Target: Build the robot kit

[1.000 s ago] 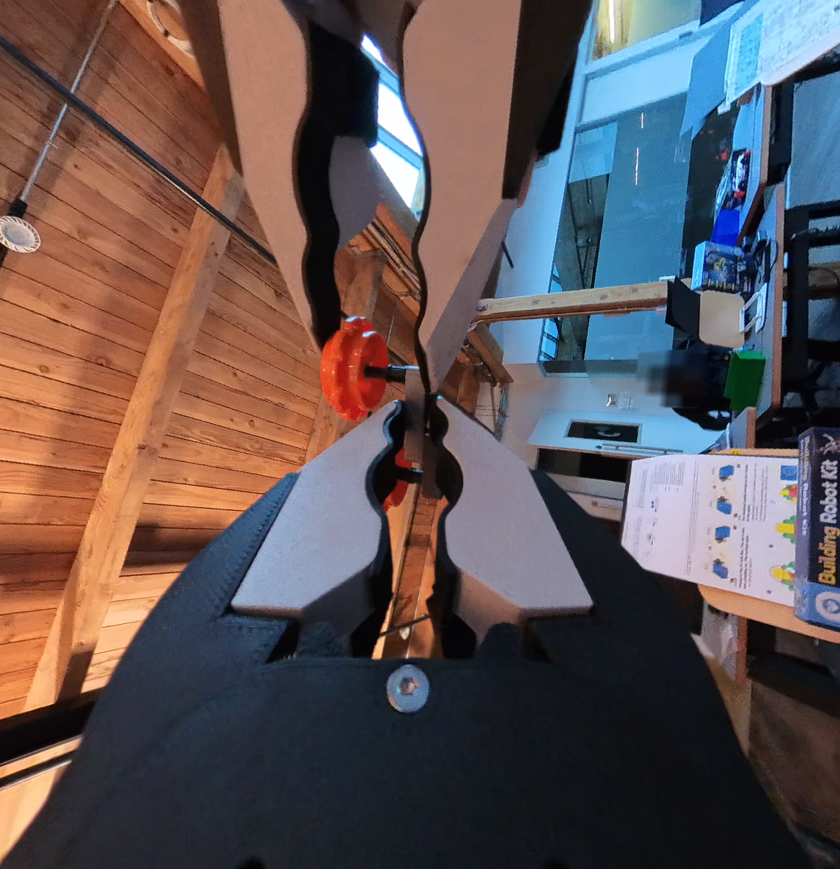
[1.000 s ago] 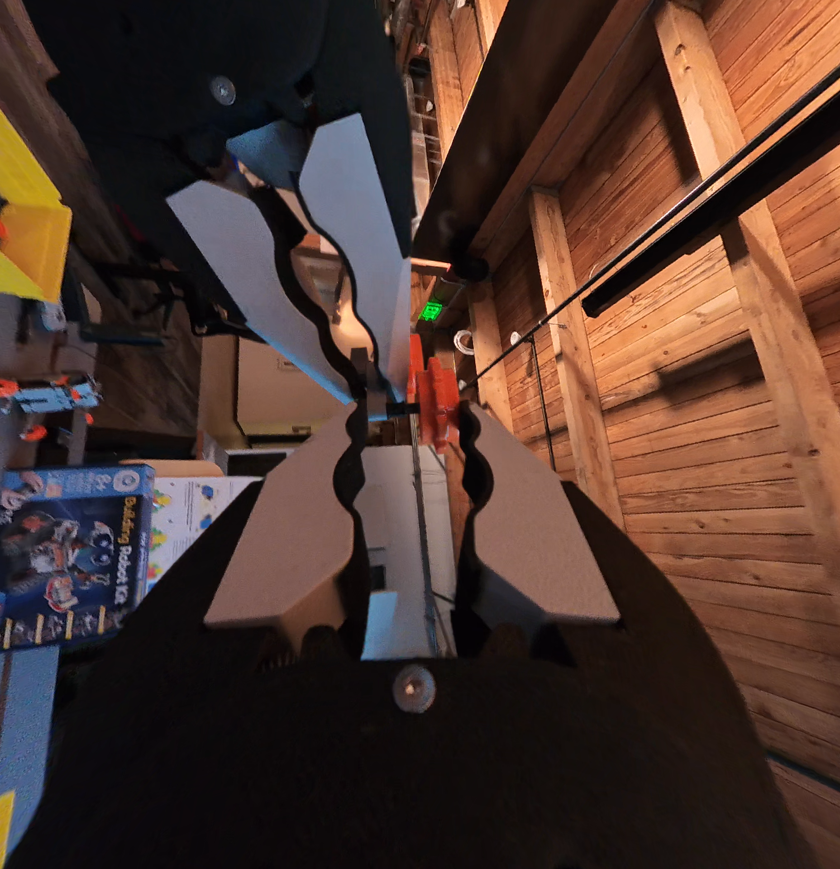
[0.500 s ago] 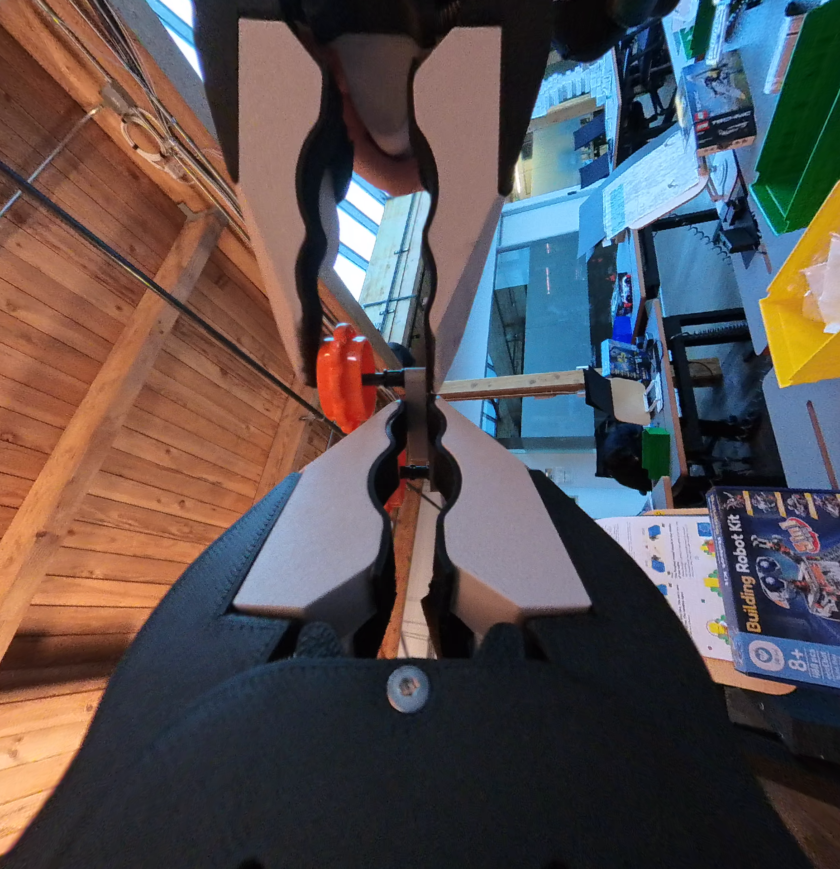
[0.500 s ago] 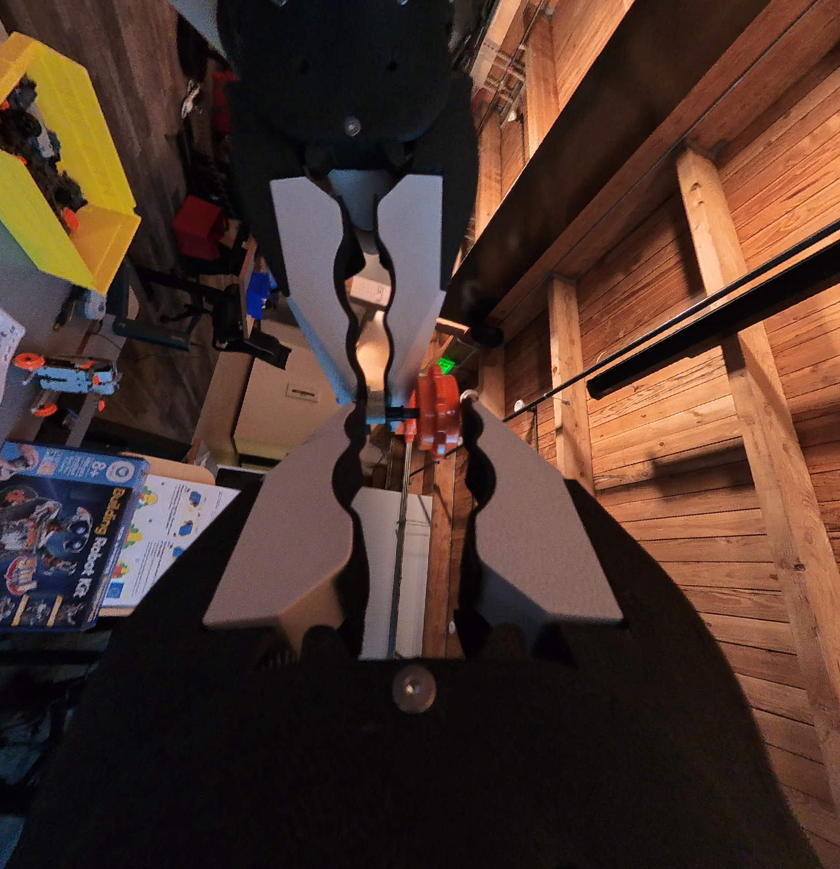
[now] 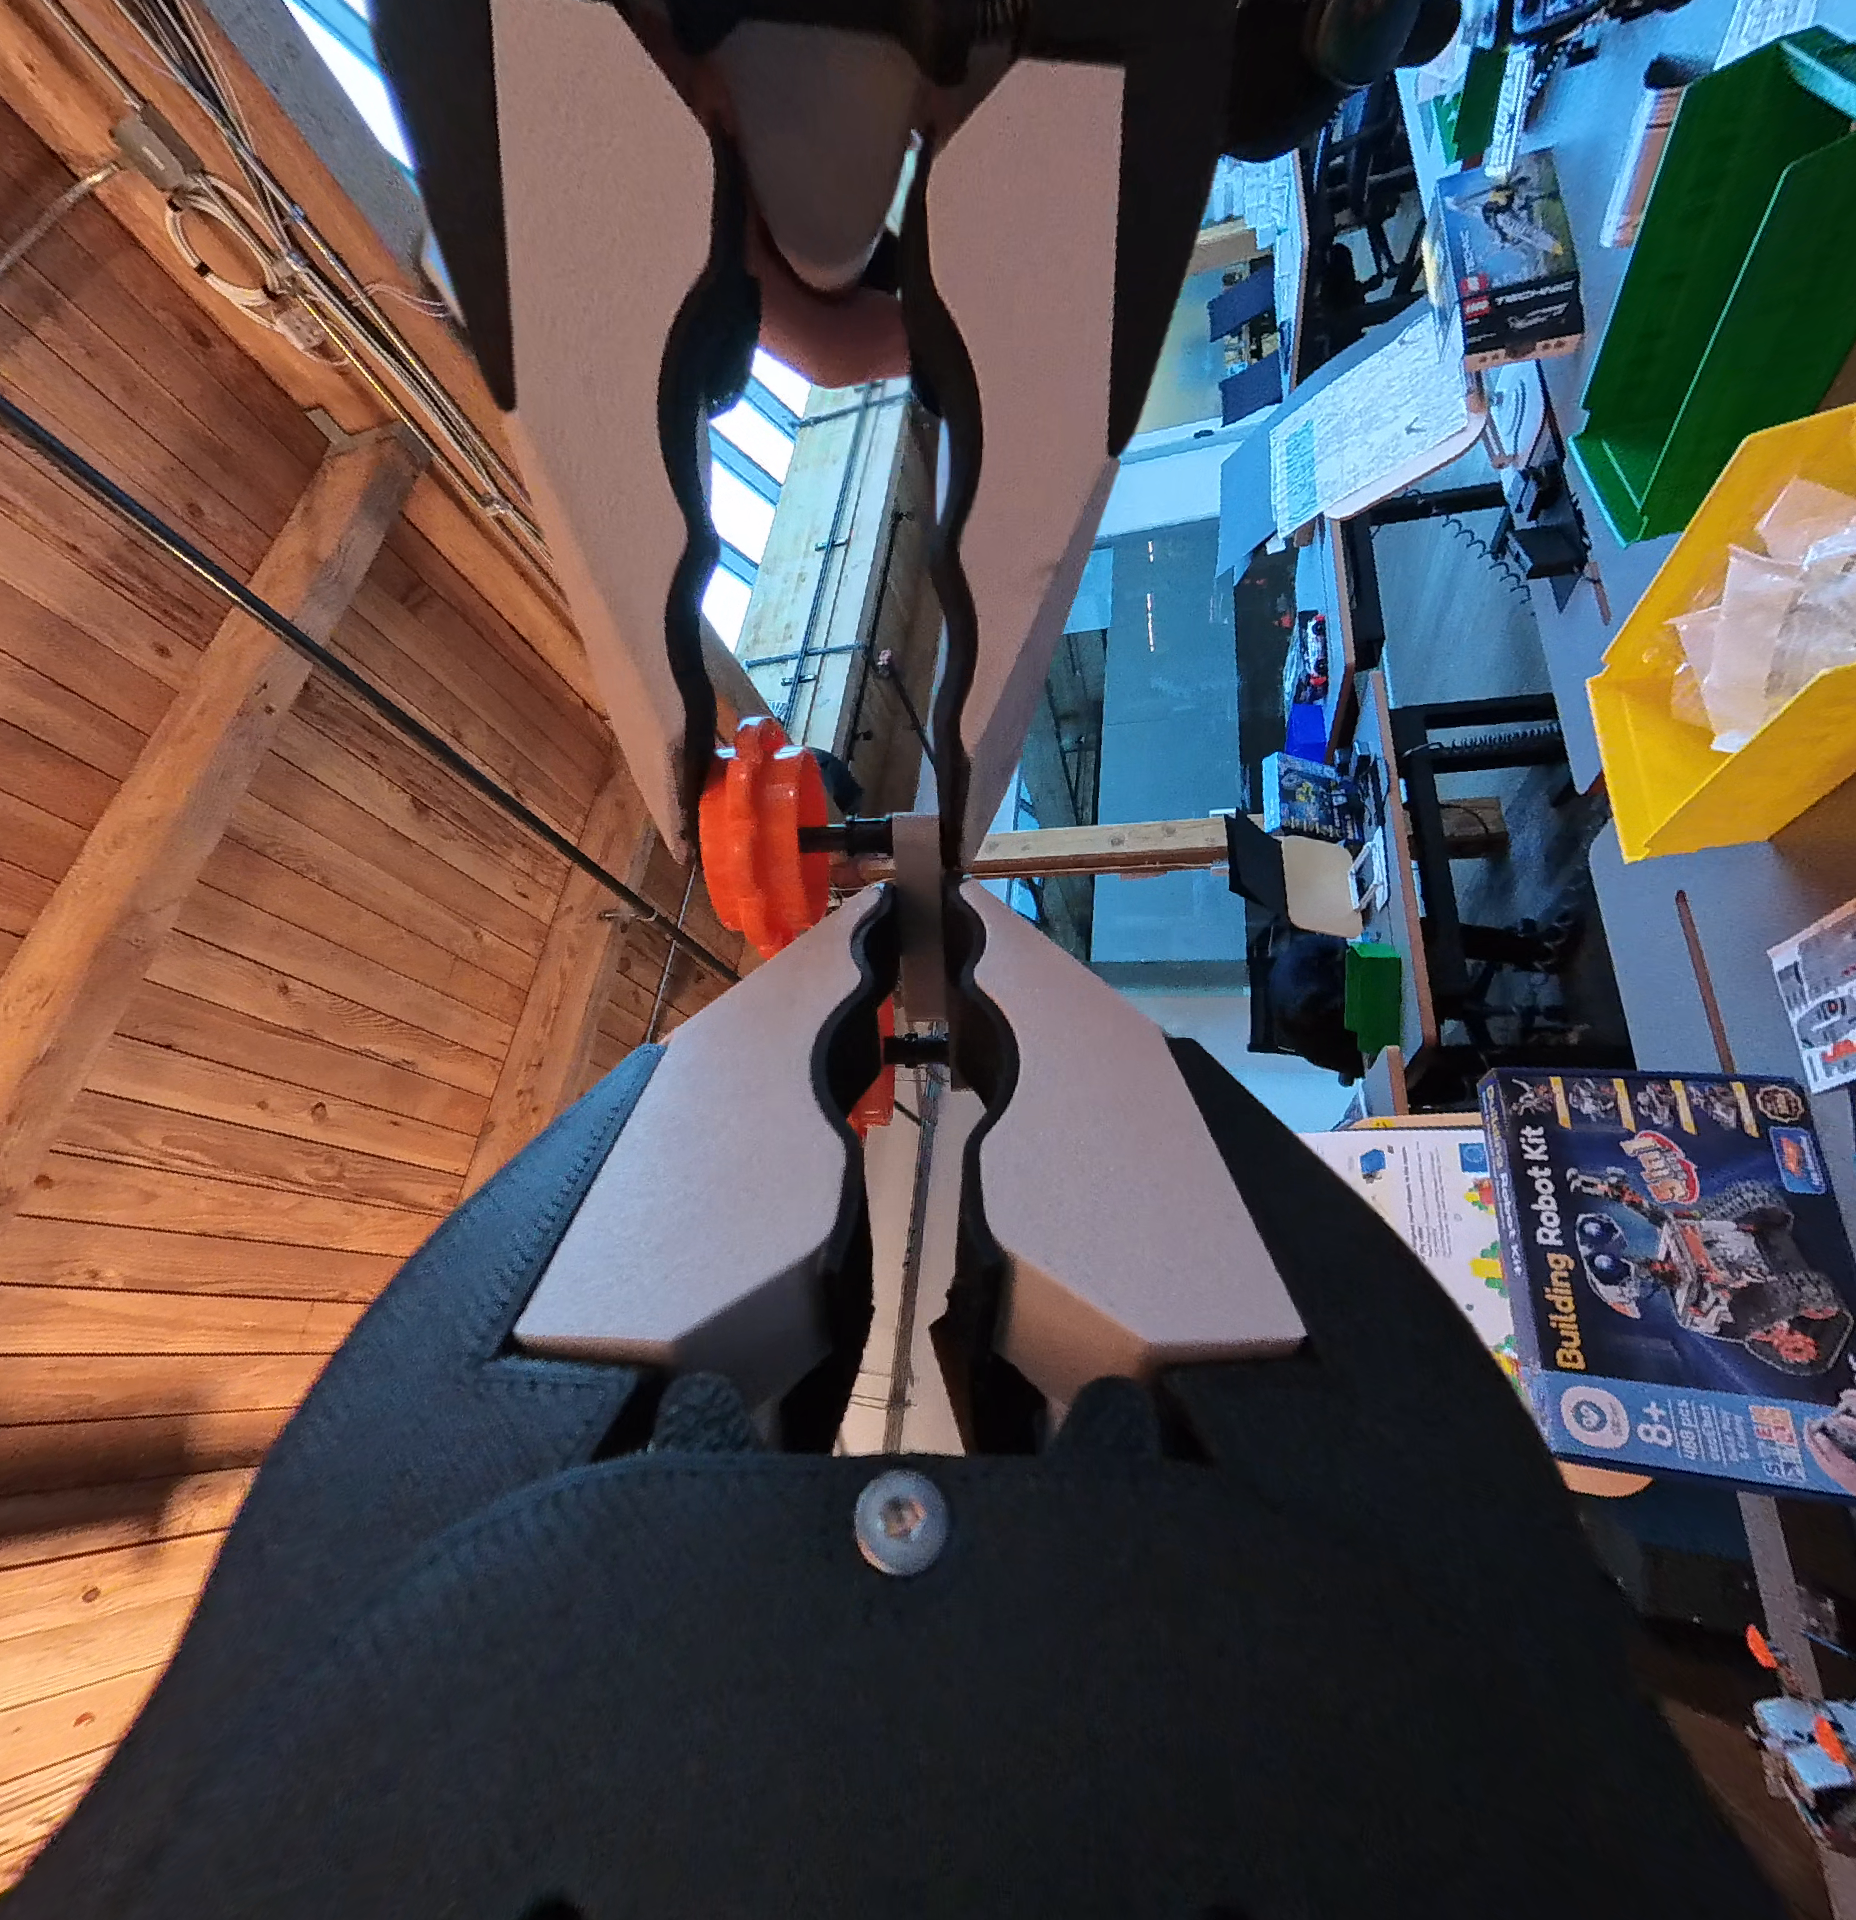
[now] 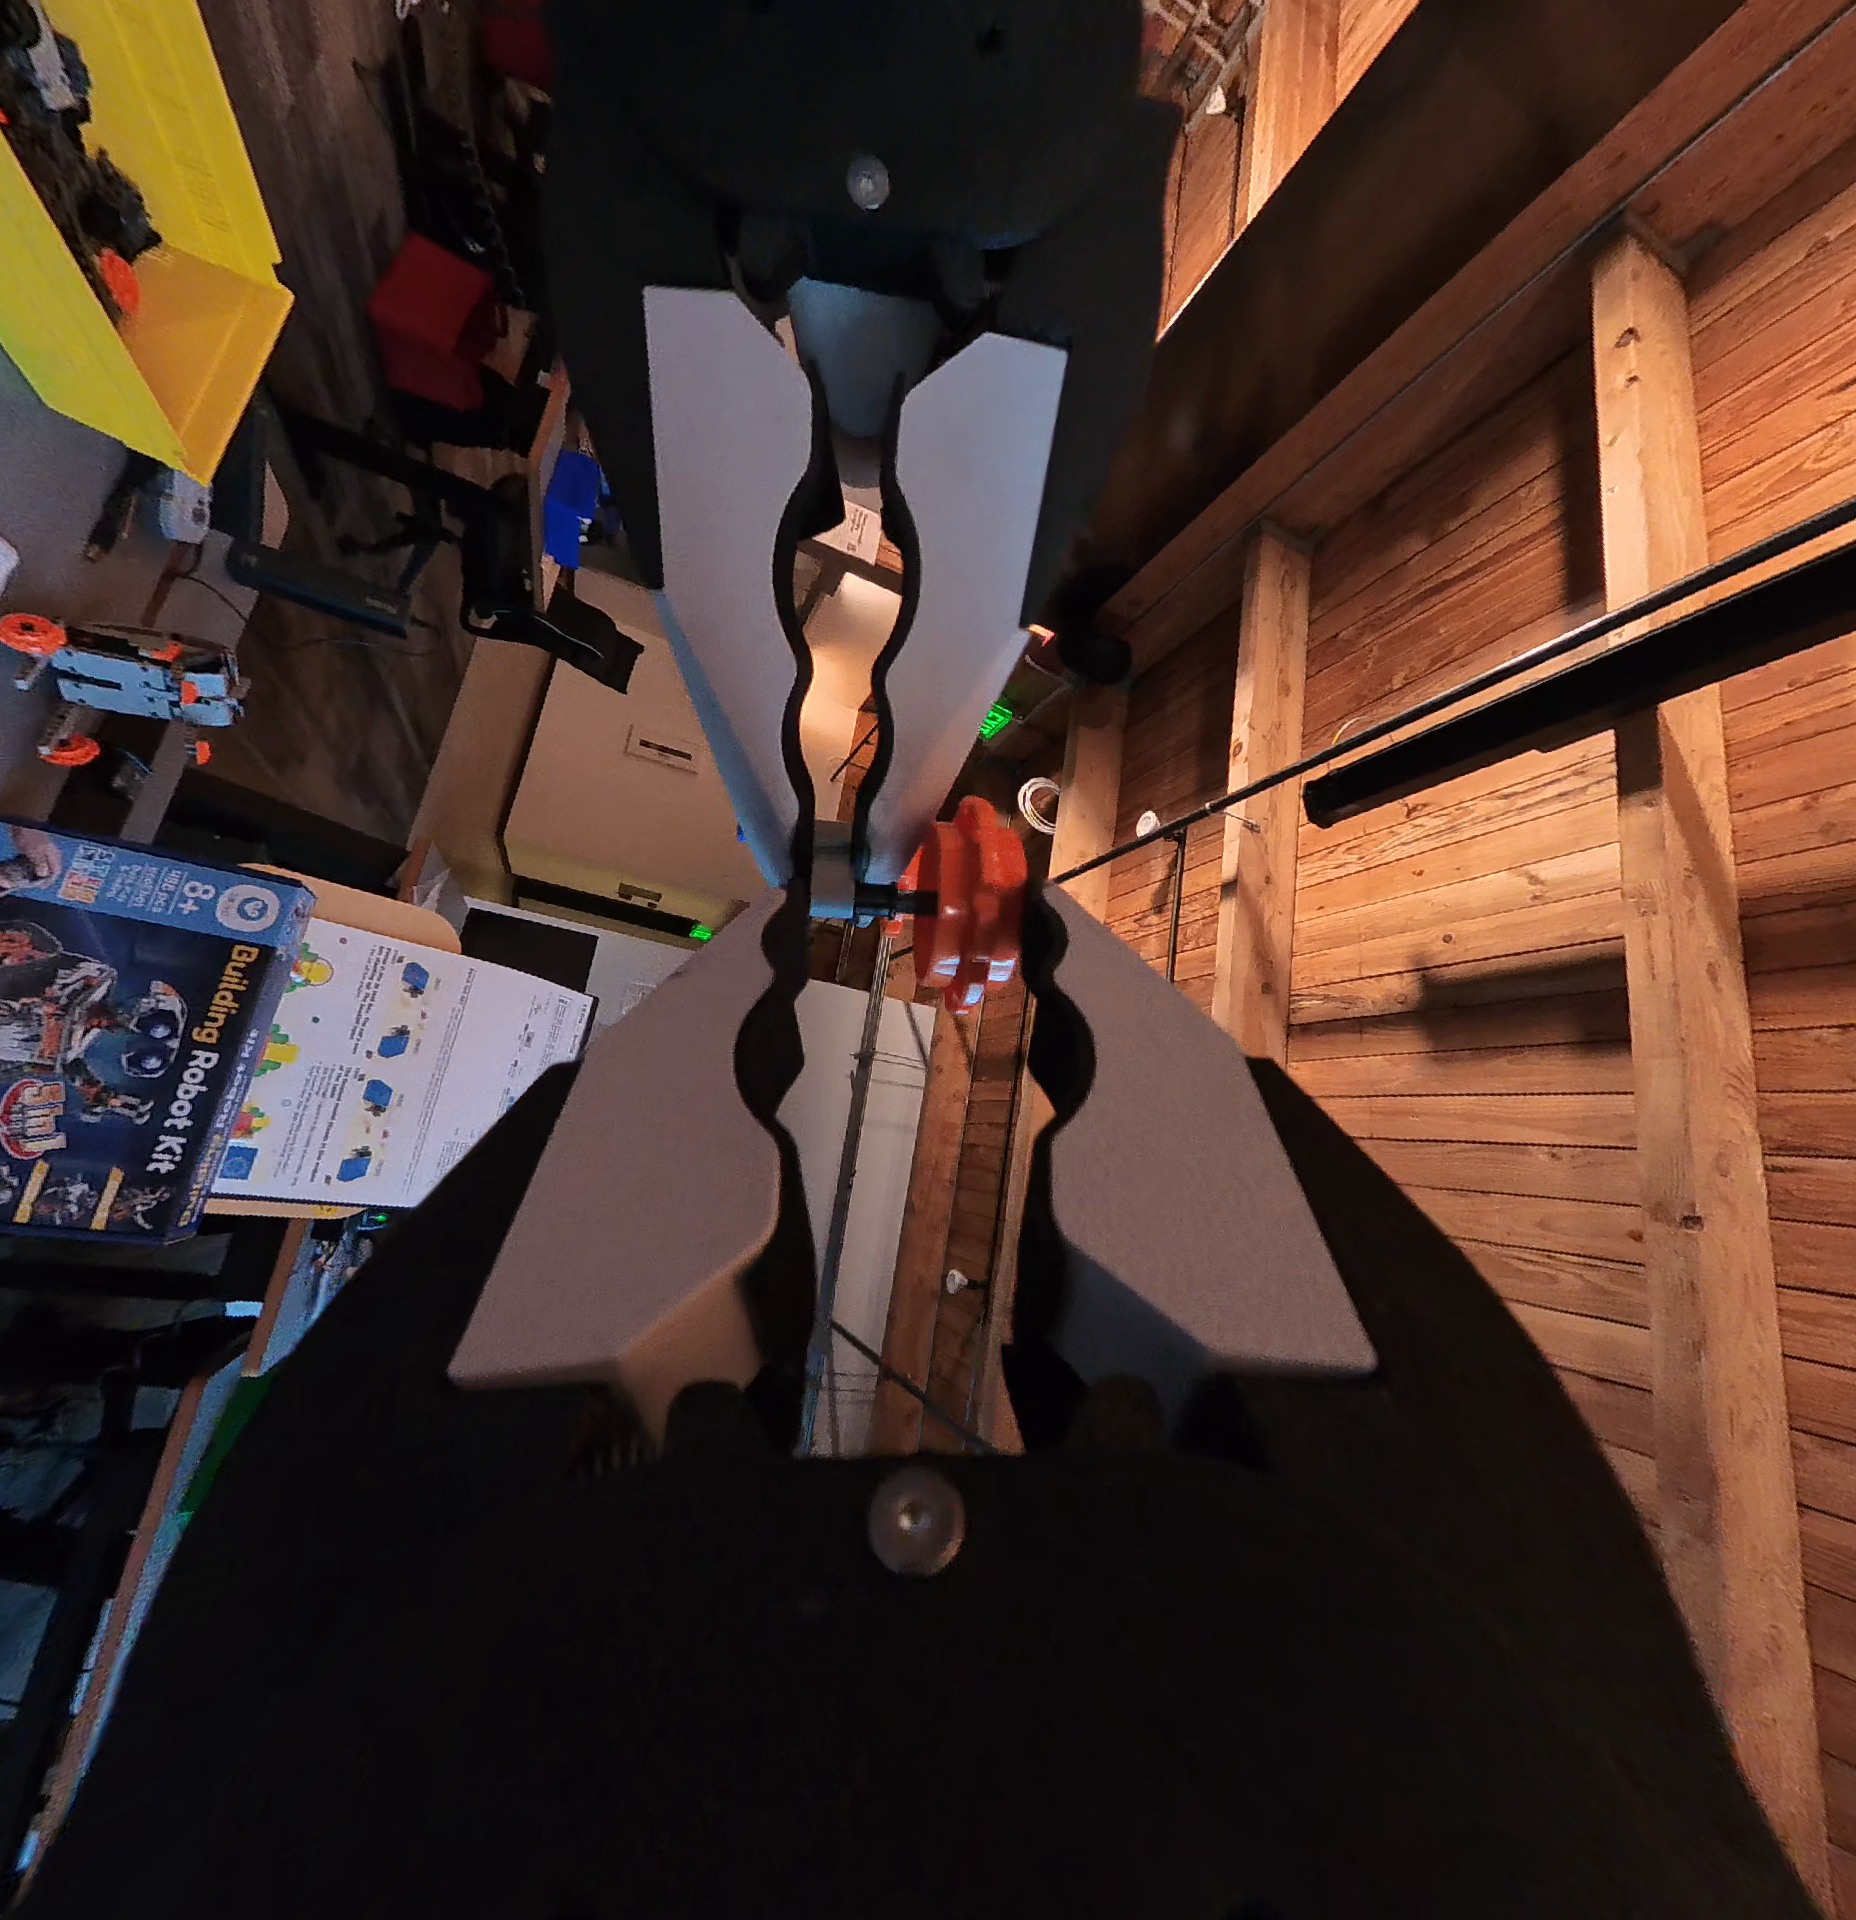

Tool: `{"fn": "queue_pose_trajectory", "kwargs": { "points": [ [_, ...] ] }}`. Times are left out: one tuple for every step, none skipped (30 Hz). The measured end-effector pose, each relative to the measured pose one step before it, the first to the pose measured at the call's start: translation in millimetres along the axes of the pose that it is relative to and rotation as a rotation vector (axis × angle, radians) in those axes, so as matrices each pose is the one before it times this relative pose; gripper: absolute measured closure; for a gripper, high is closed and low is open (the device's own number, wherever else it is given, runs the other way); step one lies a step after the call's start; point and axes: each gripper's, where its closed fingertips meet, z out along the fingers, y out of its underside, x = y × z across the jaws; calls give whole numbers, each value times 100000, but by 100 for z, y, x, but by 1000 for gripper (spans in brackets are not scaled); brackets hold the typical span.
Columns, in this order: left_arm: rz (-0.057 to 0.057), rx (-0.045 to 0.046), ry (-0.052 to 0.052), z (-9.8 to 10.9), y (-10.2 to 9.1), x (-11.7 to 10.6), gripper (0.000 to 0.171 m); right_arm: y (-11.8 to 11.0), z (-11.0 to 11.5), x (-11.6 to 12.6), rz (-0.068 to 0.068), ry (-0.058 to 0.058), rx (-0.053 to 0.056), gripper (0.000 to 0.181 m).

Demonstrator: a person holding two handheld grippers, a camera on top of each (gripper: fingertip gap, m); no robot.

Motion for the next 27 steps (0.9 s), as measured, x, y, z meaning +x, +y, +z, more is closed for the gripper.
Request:
{"fn": "queue_pose_trajectory", "kwargs": {
  "points": [
    [521,164,-888,-55,-61,-113,168,-27,-35,78,880,208,-62,142],
    [1126,507,-646,-44,-74,-12,168,-21,-49,106,568,209,261,140],
    [689,128,-333,-14,-20,4,168,41,-9,124,1032,160,-44,138],
    [512,259,-735,-44,-51,-75,168,-58,-15,44,1210,-213,498,138],
    [960,463,-331,-48,-43,-15,168,-60,-14,-59,550,-669,445,139],
    [770,-258,171,-24,28,31,168,46,67,-57,334,-571,-265,139],
    [659,-519,-175,-8,42,-5,168,75,82,-60,466,-848,-635,138],
    [1584,-208,-567,0,18,17,168,-2,42,-117,578,-1313,-405,138],
    [2122,-245,-112,-2,20,130,168,25,54,-106,125,-1049,-593,138],
    [1607,-594,-713,16,53,17,168,27,71,-32,-397,-180,-684,138],
    [706,-655,244,40,67,94,168,39,81,-146,-867,-618,-587,138],
    [-60,-743,614,41,78,114,168,63,113,-179,-217,-739,-576,139],
    [112,-125,-341,15,16,-15,168,3,142,-253,237,-1282,-168,139],
    [92,974,-140,-50,-151,-15,168,34,188,-255,38,-940,-300,137],
    [-648,689,856,-46,-198,68,168,1,205,-179,-616,-186,-5,135],
    [-594,-482,510,5,-34,6,168,25,161,-4,-598,727,-472,133],
    [146,-1109,269,40,128,-20,168,51,78,58,-279,764,-811,134],
    [523,-790,340,51,153,47,168,54,39,-9,475,-289,-595,135],
    [551,-42,-129,10,81,25,168,2,23,-2,972,-603,-79,136],
    [196,57,-121,-13,62,30,168,-5,1,-1,255,-347,275,136],
    [-106,-487,490,-3,123,82,168,12,-8,-6,-423,90,292,137],
    [-152,-1118,594,-6,203,33,168,-56,-8,83,-131,827,481,138],
    [-270,-262,620,-47,90,26,168,-14,-9,27,156,365,-39,138],
    [-919,247,954,-32,-4,51,168,-29,-14,37,267,503,-107,138],
    [-1270,-350,1223,-7,62,64,168,-64,-10,-3,90,429,163,139],
    [-939,-321,901,-12,57,27,168,-44,-4,-94,-305,-27,-16,140],
    [134,-1,472,-7,37,54,167,-201,-117,-31,-652,348,1056,145]
  ]
}}
